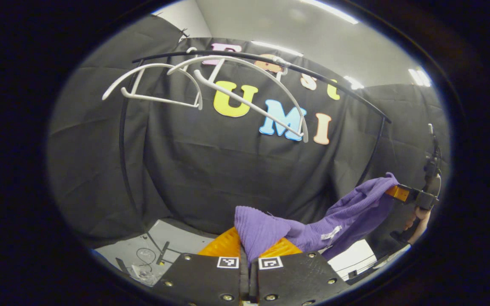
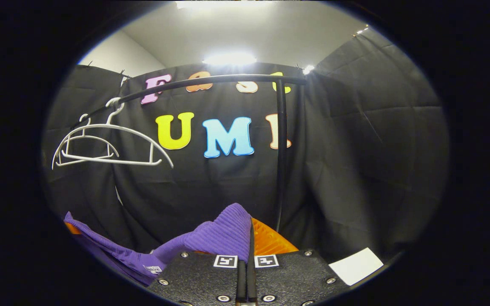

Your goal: Grasp the clothes on the hanger with both hands and then place them into the laundry hamper below.

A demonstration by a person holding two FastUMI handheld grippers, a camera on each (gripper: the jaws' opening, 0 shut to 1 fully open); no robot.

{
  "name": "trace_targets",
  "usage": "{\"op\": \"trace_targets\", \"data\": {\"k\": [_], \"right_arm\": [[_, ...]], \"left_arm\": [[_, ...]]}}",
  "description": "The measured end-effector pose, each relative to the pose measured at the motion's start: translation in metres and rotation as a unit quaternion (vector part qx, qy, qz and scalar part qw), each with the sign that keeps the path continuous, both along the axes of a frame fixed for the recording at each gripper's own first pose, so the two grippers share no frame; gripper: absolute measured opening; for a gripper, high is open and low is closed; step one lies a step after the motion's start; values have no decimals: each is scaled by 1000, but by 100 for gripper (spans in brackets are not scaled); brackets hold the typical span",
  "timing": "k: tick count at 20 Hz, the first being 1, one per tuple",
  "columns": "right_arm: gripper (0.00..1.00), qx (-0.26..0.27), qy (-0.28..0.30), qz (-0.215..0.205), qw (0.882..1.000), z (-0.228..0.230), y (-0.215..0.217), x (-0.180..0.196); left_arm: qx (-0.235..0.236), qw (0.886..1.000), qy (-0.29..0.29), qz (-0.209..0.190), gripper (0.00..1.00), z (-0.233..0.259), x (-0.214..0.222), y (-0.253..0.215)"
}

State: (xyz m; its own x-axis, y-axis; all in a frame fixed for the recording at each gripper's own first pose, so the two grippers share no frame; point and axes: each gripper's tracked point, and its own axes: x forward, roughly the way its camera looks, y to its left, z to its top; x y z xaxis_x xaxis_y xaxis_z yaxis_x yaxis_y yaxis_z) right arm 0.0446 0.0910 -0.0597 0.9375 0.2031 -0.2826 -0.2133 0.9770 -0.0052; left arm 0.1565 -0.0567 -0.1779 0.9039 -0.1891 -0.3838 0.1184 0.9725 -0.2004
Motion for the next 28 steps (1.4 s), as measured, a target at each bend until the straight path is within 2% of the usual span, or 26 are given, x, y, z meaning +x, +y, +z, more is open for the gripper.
{"op": "trace_targets", "data": {"k": [9, 13, 15, 21, 28], "right_arm": [[1, -5, 78, -16, 997, -60, 41, -112], [1, -6, 128, -17, 992, -94, 58, -147], [1, 0, 150, -7, 989, -110, 72, -160], [2, -16, 235, 51, 970, -179, 106, -188], [2, -3, 319, 75, 945, -250, 148, -210]], "left_arm": [[5, 998, 45, -44, 2, -64, -52, 40], [8, 995, 81, -63, 2, -96, -63, 50], [19, 994, 82, -64, 2, -104, -66, 52], [9, 991, 109, -71, 2, -146, -83, 31], [6, 983, 160, -88, 2, -202, -99, 17]]}}
